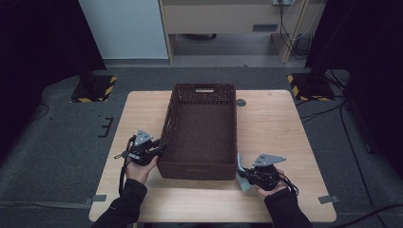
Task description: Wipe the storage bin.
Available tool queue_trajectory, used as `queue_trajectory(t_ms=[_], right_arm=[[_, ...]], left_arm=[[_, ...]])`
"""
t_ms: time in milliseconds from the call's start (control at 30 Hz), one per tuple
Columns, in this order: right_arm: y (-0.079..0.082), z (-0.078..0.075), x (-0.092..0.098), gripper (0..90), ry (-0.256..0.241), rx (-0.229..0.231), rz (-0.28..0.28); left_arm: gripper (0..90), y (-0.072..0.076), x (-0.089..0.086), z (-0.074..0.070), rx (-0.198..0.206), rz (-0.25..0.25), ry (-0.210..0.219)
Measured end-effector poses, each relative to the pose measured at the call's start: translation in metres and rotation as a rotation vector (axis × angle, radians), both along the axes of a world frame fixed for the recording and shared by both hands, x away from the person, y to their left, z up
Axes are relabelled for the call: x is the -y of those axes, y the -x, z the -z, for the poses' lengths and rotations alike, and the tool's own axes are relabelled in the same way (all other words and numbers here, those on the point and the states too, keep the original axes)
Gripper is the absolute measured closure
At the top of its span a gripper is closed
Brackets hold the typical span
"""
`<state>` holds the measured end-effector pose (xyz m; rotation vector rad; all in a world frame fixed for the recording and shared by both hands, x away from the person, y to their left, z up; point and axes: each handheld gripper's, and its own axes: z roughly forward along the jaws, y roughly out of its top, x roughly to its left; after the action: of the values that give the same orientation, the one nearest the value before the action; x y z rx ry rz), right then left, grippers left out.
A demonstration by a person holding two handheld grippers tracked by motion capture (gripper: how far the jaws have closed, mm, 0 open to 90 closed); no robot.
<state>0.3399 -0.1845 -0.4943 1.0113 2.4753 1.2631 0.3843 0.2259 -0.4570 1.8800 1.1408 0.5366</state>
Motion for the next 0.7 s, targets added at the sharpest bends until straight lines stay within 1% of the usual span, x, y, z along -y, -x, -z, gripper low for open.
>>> queue_trajectory(t_ms=[33, 67, 133, 167, 233, 333, 400, 467, 567, 600, 633, 667, 700], right_arm=[[0.001, 0.001, -0.002, 83.9, 0.012, -0.001, -0.005], [0.001, 0.000, -0.003, 83.9, 0.014, 0.003, -0.007], [0.003, -0.008, -0.002, 83.9, -0.015, 0.033, -0.009], [0.003, -0.008, -0.002, 83.9, -0.015, 0.033, -0.009], [0.007, -0.020, 0.003, 83.9, -0.071, 0.079, -0.001], [0.016, -0.037, 0.011, 83.9, -0.142, 0.152, -0.007], [0.019, -0.037, 0.011, 83.9, -0.139, 0.155, -0.010], [0.019, -0.032, 0.010, 83.9, -0.118, 0.139, -0.016], [0.016, -0.019, 0.005, 83.9, -0.062, 0.078, -0.010], [0.015, -0.015, 0.004, 83.9, -0.051, 0.062, -0.012], [0.015, -0.015, 0.004, 83.9, -0.051, 0.062, -0.012], [0.013, -0.010, 0.002, 83.9, -0.029, 0.038, -0.010], [0.012, -0.002, -0.002, 83.9, 0.010, 0.005, -0.011]], left_arm=[[67.0, 0.000, 0.000, 0.000, 0.000, 0.000, 0.001], [67.0, 0.000, 0.000, 0.000, -0.001, 0.001, 0.002], [66.8, 0.000, 0.000, 0.000, -0.002, 0.001, 0.003], [66.8, 0.000, 0.000, 0.000, -0.003, 0.002, 0.006], [66.7, -0.001, -0.001, 0.000, -0.004, 0.002, 0.009], [66.7, -0.001, -0.001, 0.000, -0.004, 0.002, 0.009], [66.7, -0.001, -0.001, 0.000, -0.004, 0.003, 0.009], [66.6, -0.001, -0.001, 0.000, -0.004, 0.003, 0.007], [66.5, -0.001, -0.001, 0.000, -0.005, 0.004, 0.008], [66.4, -0.001, -0.001, 0.000, -0.005, 0.004, 0.008], [66.4, -0.001, -0.001, 0.000, -0.005, 0.004, 0.008], [66.5, -0.001, -0.001, 0.000, -0.004, 0.004, 0.007], [66.4, -0.001, -0.001, 0.000, -0.005, 0.003, 0.008]])
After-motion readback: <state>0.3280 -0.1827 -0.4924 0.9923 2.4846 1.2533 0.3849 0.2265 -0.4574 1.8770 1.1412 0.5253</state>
